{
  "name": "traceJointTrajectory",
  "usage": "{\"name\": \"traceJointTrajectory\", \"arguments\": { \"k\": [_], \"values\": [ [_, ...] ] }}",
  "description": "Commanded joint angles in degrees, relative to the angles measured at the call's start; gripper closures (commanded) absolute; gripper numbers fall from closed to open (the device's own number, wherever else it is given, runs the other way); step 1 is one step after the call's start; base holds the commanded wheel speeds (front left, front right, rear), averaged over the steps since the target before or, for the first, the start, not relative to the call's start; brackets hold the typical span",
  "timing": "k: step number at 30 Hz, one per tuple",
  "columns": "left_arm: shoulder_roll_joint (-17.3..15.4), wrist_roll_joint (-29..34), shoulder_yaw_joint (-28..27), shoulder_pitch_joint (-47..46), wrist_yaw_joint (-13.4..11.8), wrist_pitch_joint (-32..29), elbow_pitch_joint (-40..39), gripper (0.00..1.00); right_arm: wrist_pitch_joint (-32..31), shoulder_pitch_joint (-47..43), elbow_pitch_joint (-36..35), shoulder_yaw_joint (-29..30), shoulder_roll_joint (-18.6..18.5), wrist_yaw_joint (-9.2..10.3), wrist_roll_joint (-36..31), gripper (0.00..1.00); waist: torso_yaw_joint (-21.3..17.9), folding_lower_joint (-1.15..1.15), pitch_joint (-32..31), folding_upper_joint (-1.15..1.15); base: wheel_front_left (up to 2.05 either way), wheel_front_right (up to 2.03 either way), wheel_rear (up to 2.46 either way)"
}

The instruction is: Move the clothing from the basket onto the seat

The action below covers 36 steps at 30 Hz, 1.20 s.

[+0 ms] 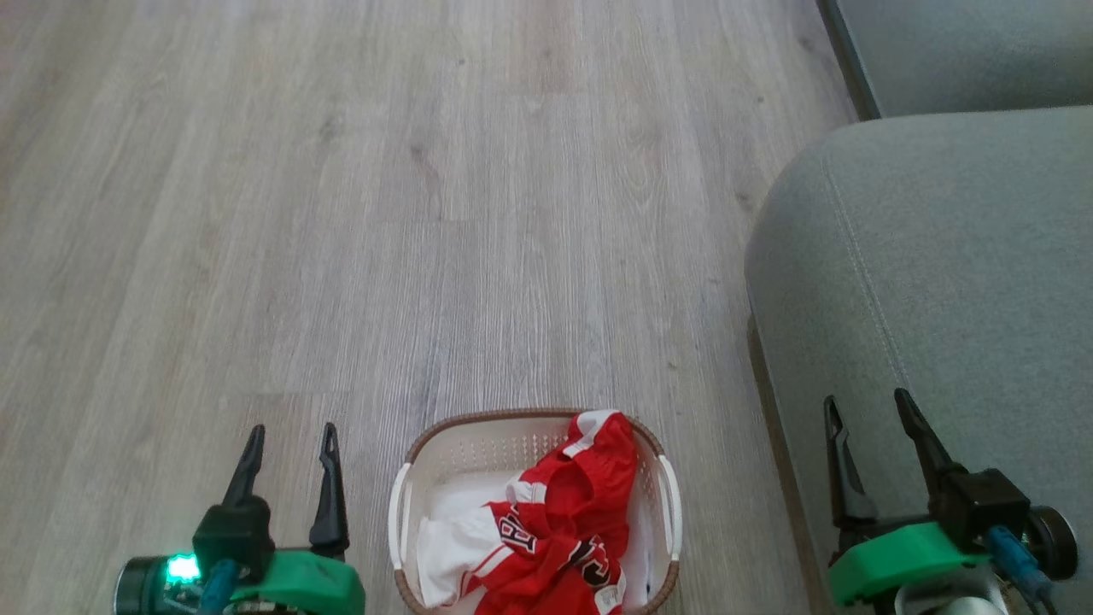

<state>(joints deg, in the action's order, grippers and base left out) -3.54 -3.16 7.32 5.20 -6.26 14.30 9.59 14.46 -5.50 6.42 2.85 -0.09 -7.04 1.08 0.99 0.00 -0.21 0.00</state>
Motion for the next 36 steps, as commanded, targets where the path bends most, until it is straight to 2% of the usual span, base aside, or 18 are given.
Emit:
{"name": "traceJointTrajectory", "arguments": {
  "k": [1, 11, 16, 23, 29, 36],
  "values": [
    [0.05, 0.58, -1.81, -2.46, 0.35, 0.70, -1.62, 0.00, 0.54, 1.91, -2.22, -1.18, 0.09, -0.45, 0.14, 0.00, -0.10, 0.00, 0.77, 0.00, 0.00, 0.00, 0.00],
    [0.16, 2.34, 1.69, -8.47, 3.18, 0.70, 1.68, 0.00, 0.54, 6.40, -3.75, 0.49, 0.09, -0.45, -0.05, 0.00, -0.79, 0.00, 9.77, 0.00, 0.00, 0.00, 0.00],
    [0.30, 2.45, 3.91, -13.61, 4.56, 0.70, 5.66, 0.00, 0.54, 11.34, -5.16, 1.24, 0.09, -0.45, -0.42, 0.00, -2.23, 0.00, 17.38, 0.00, 0.00, 0.00, 0.00],
    [0.40, 3.52, 7.44, -22.19, 6.83, 0.70, 14.95, 0.00, 0.54, 18.69, -7.21, 2.19, 0.09, -0.45, -0.23, 0.00, -5.32, 0.00, 27.50, 0.00, 0.00, 0.00, 0.00],
    [0.32, 4.76, 10.08, -29.42, 8.09, 0.70, 23.44, 0.00, 0.54, 24.40, -9.88, 0.52, 0.09, -0.45, 0.57, 0.00, -8.96, 0.00, 34.98, 0.00, 0.00, 0.00, 0.00],
    [-0.46, 7.00, 12.98, -36.43, 8.37, 0.70, 34.39, 0.00, 0.54, 27.48, -13.68, -2.47, 0.09, -0.45, 2.52, 0.00, -12.69, 0.00, 41.28, 0.00, 0.00, 0.00, 0.00]
  ]
}}
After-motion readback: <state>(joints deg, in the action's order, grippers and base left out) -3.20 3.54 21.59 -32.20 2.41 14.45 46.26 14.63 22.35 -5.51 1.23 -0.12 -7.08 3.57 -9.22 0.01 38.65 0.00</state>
